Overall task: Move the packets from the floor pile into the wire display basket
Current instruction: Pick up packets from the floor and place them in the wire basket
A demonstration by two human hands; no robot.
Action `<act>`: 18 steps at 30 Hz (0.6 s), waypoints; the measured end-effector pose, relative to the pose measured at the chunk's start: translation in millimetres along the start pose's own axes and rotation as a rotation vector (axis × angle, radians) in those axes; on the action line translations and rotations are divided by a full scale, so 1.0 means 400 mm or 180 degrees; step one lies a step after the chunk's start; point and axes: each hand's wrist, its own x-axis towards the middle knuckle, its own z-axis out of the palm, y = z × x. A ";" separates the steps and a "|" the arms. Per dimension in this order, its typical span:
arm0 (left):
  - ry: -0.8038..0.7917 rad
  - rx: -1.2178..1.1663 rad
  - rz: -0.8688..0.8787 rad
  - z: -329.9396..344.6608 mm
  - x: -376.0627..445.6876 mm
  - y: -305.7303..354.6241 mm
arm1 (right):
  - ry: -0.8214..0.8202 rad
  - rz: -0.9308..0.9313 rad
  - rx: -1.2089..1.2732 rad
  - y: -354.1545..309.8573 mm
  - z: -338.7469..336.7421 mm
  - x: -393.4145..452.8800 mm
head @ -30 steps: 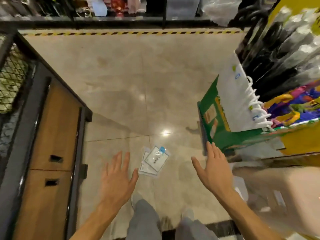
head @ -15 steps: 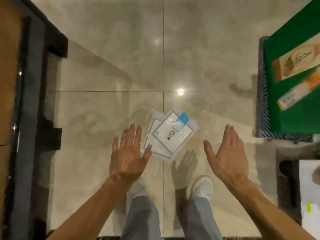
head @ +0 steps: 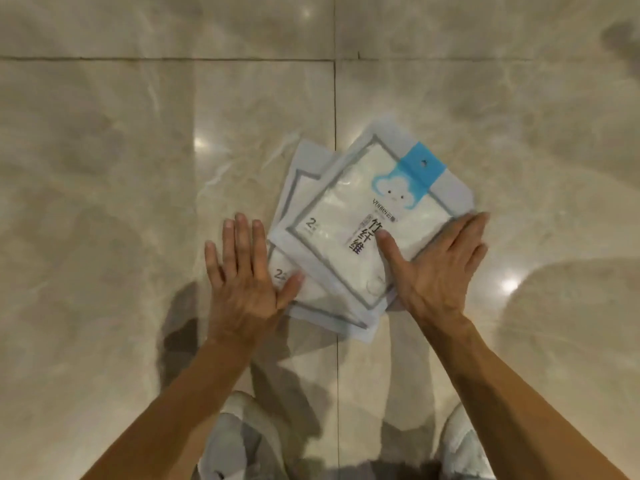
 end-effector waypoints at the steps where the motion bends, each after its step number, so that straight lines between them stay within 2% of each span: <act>1: 0.0092 0.0007 0.0012 0.011 0.001 -0.003 | 0.0041 -0.0017 0.0137 0.010 0.007 0.004; 6: 0.0267 -0.0411 0.0027 0.009 0.004 0.001 | 0.0129 0.0070 0.0649 0.034 0.002 0.019; 11: 0.0273 -0.1069 -0.0191 -0.045 0.037 0.037 | 0.0490 0.0289 0.1413 0.040 0.003 0.034; 16: -0.0209 -0.1587 -0.0766 -0.126 0.054 0.071 | 0.0371 0.1304 0.0868 0.030 -0.066 0.073; 18: -0.0423 -0.1965 -0.0987 -0.144 0.053 0.085 | 0.0206 0.1359 0.1001 0.030 -0.087 0.079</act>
